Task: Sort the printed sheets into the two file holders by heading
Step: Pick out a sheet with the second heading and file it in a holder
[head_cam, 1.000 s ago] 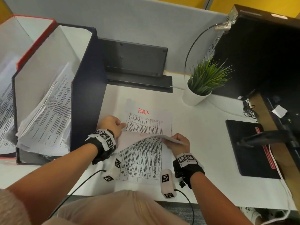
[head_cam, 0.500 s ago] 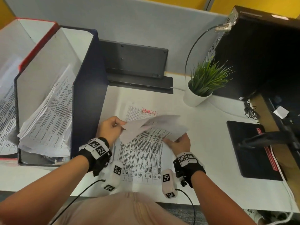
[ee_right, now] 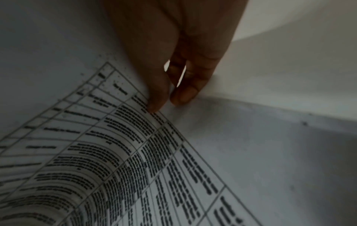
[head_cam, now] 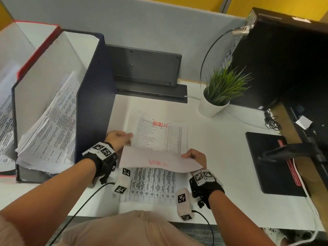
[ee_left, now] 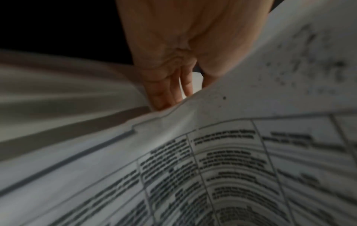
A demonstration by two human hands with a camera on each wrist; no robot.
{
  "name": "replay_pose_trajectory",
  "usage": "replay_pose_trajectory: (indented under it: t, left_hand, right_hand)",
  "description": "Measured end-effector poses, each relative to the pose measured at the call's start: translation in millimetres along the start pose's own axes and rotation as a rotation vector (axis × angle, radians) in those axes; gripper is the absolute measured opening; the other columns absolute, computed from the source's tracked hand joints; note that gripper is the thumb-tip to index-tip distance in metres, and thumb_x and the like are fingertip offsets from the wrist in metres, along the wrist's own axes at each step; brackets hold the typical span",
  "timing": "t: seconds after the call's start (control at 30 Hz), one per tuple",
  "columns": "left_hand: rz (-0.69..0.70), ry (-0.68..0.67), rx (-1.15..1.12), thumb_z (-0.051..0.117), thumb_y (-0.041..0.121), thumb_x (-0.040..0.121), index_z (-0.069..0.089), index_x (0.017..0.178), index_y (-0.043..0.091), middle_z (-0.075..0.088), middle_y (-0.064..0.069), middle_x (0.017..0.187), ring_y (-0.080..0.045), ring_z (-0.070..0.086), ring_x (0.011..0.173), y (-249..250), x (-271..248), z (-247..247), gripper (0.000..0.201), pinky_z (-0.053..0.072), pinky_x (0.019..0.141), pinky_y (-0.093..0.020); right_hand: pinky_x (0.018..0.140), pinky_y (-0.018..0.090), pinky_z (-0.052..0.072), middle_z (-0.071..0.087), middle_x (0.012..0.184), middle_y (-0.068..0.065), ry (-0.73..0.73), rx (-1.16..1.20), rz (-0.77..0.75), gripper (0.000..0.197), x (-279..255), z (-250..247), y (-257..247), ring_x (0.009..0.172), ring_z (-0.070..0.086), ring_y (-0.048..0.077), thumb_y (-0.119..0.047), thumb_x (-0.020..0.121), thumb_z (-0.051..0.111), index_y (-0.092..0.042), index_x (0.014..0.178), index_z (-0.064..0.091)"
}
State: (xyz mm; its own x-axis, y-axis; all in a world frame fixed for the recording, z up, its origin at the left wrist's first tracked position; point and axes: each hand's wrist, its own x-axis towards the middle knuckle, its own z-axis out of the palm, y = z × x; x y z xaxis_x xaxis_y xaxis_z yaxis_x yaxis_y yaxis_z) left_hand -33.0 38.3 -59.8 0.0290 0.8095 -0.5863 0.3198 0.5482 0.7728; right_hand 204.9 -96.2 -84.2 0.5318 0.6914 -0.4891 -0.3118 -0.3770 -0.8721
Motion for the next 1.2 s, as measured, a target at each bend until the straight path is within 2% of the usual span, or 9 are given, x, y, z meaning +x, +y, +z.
replay_pose_trajectory:
  t: [0.23, 0.3, 0.47, 0.6, 0.8, 0.93, 1.03, 1.1, 1.2]
  left_hand:
    - [0.152, -0.016, 0.421, 0.072, 0.026, 0.080, 0.047, 0.050, 0.014, 0.048, -0.002, 0.051, -0.016, 0.044, 0.052, 1.6, -4.5, 5.1, 0.041, 0.037, 0.055, -0.022]
    - [0.242, 0.016, 0.475, 0.066, 0.023, 0.086, 0.049, 0.052, 0.013, 0.046, -0.004, 0.052, -0.019, 0.043, 0.054, -1.3, -7.1, 6.3, 0.039, 0.038, 0.058, -0.025]
    - [0.408, -0.006, 0.234, 0.057, 0.007, 0.090, 0.065, 0.111, 0.004, 0.067, -0.012, 0.108, -0.022, 0.062, 0.094, -4.3, -18.0, 7.8, 0.022, 0.051, 0.090, -0.036]
    - [0.333, -0.041, 0.046, 0.059, -0.005, 0.082, 0.068, 0.075, 0.018, 0.066, 0.000, 0.087, -0.016, 0.059, 0.077, -7.9, -27.5, 4.1, 0.026, 0.049, 0.060, -0.023]
    - [0.252, -0.228, -0.043, 0.041, -0.007, 0.090, 0.058, 0.067, 0.009, 0.052, -0.004, 0.072, -0.017, 0.046, 0.067, -3.2, -33.3, -0.4, 0.033, 0.036, 0.058, -0.024]
    - [0.216, -0.250, -0.012, 0.036, -0.008, 0.091, 0.063, 0.078, 0.014, 0.061, -0.007, 0.088, -0.020, 0.054, 0.077, -0.9, -29.1, 1.7, 0.038, 0.043, 0.063, -0.027]
    - [0.129, -0.171, -0.062, 0.038, 0.001, 0.097, 0.059, 0.115, 0.009, 0.059, -0.021, 0.116, -0.034, 0.058, 0.101, -2.0, -19.8, 3.7, 0.029, 0.048, 0.081, -0.042]
    - [0.024, -0.088, -0.108, 0.047, 0.015, 0.096, 0.056, 0.120, 0.004, 0.063, -0.019, 0.100, -0.037, 0.061, 0.098, -4.9, -14.2, 4.1, 0.028, 0.049, 0.085, -0.045]
    - [-0.027, -0.094, -0.089, 0.071, 0.015, 0.081, 0.072, 0.095, 0.010, 0.071, -0.010, 0.078, -0.025, 0.067, 0.074, -6.6, -8.6, 2.3, 0.016, 0.055, 0.063, -0.032]
  right_hand:
    - [0.054, 0.010, 0.041, 0.057, 0.070, 0.005, -0.016, -0.322, -0.209, 0.025, -8.9, -0.7, -2.7, 0.063, 0.050, 0.012, 0.017, 0.076, 0.058, -0.006, 0.066, 0.061]
    - [0.057, 0.008, 0.042, 0.058, 0.070, 0.004, -0.011, -0.383, -0.222, 0.025, -10.1, 0.9, -5.2, 0.061, 0.054, 0.006, 0.014, 0.074, 0.066, -0.008, 0.064, 0.061]
    - [0.048, 0.010, 0.043, 0.052, 0.063, 0.003, 0.058, -0.203, -0.081, 0.026, -7.6, 1.3, -6.5, 0.060, 0.049, 0.015, 0.017, 0.078, 0.053, -0.005, 0.064, 0.057]
    - [0.050, 0.013, 0.042, 0.051, 0.064, 0.006, 0.088, -0.316, -0.109, 0.025, -5.2, 1.7, -6.8, 0.061, 0.045, 0.017, 0.010, 0.073, 0.066, -0.006, 0.062, 0.050]
    - [0.079, 0.034, 0.053, 0.063, 0.091, 0.002, 0.058, -0.319, -0.134, 0.053, -9.0, 0.5, -6.3, 0.082, 0.059, 0.016, -0.002, 0.064, 0.082, -0.007, 0.107, 0.052]
    - [0.064, 0.023, 0.048, 0.060, 0.074, 0.004, 0.009, -0.434, -0.115, 0.016, -9.8, 0.7, -8.4, 0.068, 0.054, 0.017, -0.003, 0.072, 0.076, -0.005, 0.079, 0.062]
    - [0.049, 0.014, 0.042, 0.049, 0.056, 0.004, -0.038, -0.271, -0.137, 0.036, -11.6, 0.3, -10.0, 0.053, 0.045, 0.013, 0.017, 0.077, 0.058, -0.010, 0.054, 0.055]
    - [0.042, 0.012, 0.041, 0.050, 0.047, 0.001, -0.042, -0.175, -0.125, 0.039, -13.6, -0.2, -12.5, 0.044, 0.047, 0.008, 0.023, 0.076, 0.052, -0.009, 0.054, 0.056]
    - [0.041, 0.008, 0.038, 0.049, 0.045, -0.001, -0.023, -0.168, -0.158, 0.041, -15.7, -0.5, -11.8, 0.046, 0.044, 0.010, 0.026, 0.074, 0.051, -0.010, 0.055, 0.056]
